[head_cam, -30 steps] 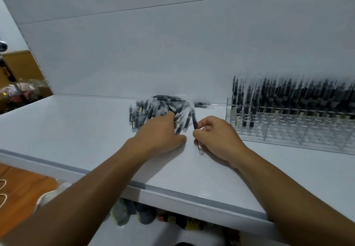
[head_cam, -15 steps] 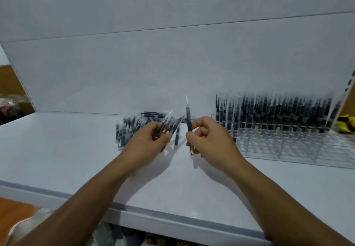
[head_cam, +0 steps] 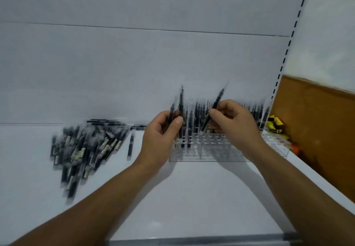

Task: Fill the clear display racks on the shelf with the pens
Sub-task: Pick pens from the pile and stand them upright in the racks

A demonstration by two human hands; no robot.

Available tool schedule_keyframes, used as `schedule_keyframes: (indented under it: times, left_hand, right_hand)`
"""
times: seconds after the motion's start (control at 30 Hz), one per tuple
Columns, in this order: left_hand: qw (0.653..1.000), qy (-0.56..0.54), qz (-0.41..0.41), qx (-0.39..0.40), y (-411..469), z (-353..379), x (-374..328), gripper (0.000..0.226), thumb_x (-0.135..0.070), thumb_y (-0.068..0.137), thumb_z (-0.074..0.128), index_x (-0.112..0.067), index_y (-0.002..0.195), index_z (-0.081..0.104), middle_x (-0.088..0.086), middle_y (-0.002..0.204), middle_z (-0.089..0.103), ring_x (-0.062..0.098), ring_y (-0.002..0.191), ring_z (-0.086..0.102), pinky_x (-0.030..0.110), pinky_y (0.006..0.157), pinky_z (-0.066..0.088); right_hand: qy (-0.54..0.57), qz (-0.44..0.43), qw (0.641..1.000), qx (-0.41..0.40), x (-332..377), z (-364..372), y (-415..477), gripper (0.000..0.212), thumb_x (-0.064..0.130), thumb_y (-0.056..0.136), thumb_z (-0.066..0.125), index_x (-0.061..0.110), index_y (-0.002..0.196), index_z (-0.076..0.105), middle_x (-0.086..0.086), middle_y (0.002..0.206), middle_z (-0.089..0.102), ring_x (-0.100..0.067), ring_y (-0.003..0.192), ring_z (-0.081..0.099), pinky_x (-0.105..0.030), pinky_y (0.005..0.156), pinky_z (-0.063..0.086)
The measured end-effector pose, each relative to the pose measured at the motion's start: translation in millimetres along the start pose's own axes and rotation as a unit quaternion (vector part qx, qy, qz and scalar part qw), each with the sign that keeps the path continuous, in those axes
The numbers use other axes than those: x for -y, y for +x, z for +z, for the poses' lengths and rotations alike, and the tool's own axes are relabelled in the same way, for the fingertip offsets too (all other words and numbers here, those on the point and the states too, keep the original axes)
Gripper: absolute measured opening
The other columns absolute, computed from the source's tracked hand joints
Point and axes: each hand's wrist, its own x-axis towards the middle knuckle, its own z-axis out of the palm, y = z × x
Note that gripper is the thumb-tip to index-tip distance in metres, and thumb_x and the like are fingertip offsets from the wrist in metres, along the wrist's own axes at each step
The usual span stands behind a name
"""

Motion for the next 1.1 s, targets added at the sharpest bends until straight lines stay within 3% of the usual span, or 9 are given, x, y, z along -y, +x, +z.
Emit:
schedule_keyframes:
  times: [0.2, 0.33, 0.47, 0.63, 0.77, 0.83, 0.9, 1.0, 1.1]
  left_hand:
    - [0.997, -0.047, 0.055, -0.006, -12, -2, 13, 0.023, -0.026, 0.081, 0.061, -0.015, 0.101, 0.066, -0.012, 0.077, 0.069, 0.0, 0.073, 0.062, 0.012, 0.066, 0.048]
    - [0.998, -0.052, 0.035, 0.01, -13, -1, 16, 0.024, -0.027, 0.079, 0.063, -0.018, 0.101, 0.067, -0.01, 0.082, 0.071, 0.004, 0.081, 0.065, 0.017, 0.073, 0.051]
    - [0.998, -0.053, 0.032, 0.015, -12, 0, 18, 0.02, -0.027, 0.079, 0.063, -0.02, 0.098, 0.067, -0.015, 0.077, 0.069, -0.002, 0.072, 0.061, 0.011, 0.065, 0.047]
    - [0.998, -0.032, 0.044, 0.037, -13, 2, 18, 0.019, -0.025, 0.081, 0.063, -0.018, 0.099, 0.066, -0.018, 0.068, 0.064, -0.003, 0.059, 0.056, 0.007, 0.058, 0.043]
    - [0.998, -0.037, 0.037, 0.039, -13, 1, 19, 0.016, -0.022, 0.083, 0.064, -0.018, 0.099, 0.066, -0.019, 0.068, 0.065, -0.004, 0.058, 0.057, 0.007, 0.057, 0.043]
    - [0.998, -0.036, 0.033, 0.039, -13, 1, 19, 0.017, -0.022, 0.083, 0.064, -0.019, 0.099, 0.066, -0.018, 0.068, 0.064, -0.004, 0.058, 0.057, 0.007, 0.057, 0.043]
    - [0.998, -0.027, 0.03, 0.04, -13, 2, 20, 0.013, -0.018, 0.086, 0.064, -0.02, 0.098, 0.066, -0.018, 0.068, 0.064, -0.003, 0.058, 0.056, 0.007, 0.057, 0.043]
    - [0.998, -0.01, 0.038, 0.054, -14, 3, 21, 0.013, -0.014, 0.09, 0.064, -0.022, 0.1, 0.067, -0.019, 0.065, 0.062, -0.004, 0.056, 0.054, 0.007, 0.056, 0.042]
    - [0.996, 0.007, 0.05, 0.075, -14, 3, 20, 0.015, -0.018, 0.089, 0.063, -0.021, 0.103, 0.066, -0.019, 0.063, 0.06, -0.003, 0.055, 0.053, 0.007, 0.055, 0.041]
  right_hand:
    - [-0.091, -0.03, 0.995, 0.03, -5, 6, 9, 0.01, 0.024, 0.093, 0.065, 0.021, 0.084, 0.062, -0.002, 0.082, 0.071, -0.021, 0.082, 0.071, -0.048, 0.079, 0.058]
    - [-0.145, -0.042, 0.988, 0.035, -5, 9, 15, 0.013, 0.028, 0.092, 0.067, 0.026, 0.081, 0.059, 0.001, 0.082, 0.069, -0.019, 0.081, 0.07, -0.042, 0.079, 0.058]
    - [-0.226, -0.045, 0.971, 0.07, -3, 8, 19, 0.015, 0.035, 0.089, 0.068, 0.028, 0.08, 0.058, 0.006, 0.08, 0.067, -0.014, 0.078, 0.066, -0.033, 0.074, 0.056]
    - [-0.332, -0.01, 0.93, 0.154, -3, 15, 18, 0.025, 0.037, 0.088, 0.069, 0.029, 0.068, 0.056, 0.011, 0.068, 0.057, -0.007, 0.063, 0.052, -0.027, 0.064, 0.041]
    - [-0.353, -0.008, 0.926, 0.132, -5, 11, 11, 0.022, 0.045, 0.089, 0.066, 0.023, 0.088, 0.07, 0.012, 0.085, 0.063, -0.01, 0.08, 0.06, -0.032, 0.074, 0.051]
    - [-0.324, -0.048, 0.943, 0.068, -7, 7, 2, 0.019, 0.047, 0.09, 0.063, 0.03, 0.09, 0.072, 0.019, 0.081, 0.062, -0.002, 0.078, 0.059, -0.028, 0.073, 0.05]
    - [-0.222, -0.061, 0.973, 0.021, -8, 5, -8, 0.018, 0.045, 0.09, 0.062, 0.032, 0.083, 0.071, 0.014, 0.072, 0.064, -0.002, 0.066, 0.058, -0.021, 0.062, 0.048]
    - [-0.044, -0.028, 0.995, 0.086, -2, 8, -18, 0.015, 0.042, 0.089, 0.065, 0.031, 0.088, 0.074, 0.009, 0.065, 0.061, 0.001, 0.054, 0.051, -0.011, 0.051, 0.041]
    - [0.004, -0.023, 0.992, 0.121, 2, 15, -20, 0.01, 0.036, 0.087, 0.07, 0.027, 0.089, 0.075, 0.001, 0.068, 0.054, -0.006, 0.059, 0.048, -0.015, 0.054, 0.042]
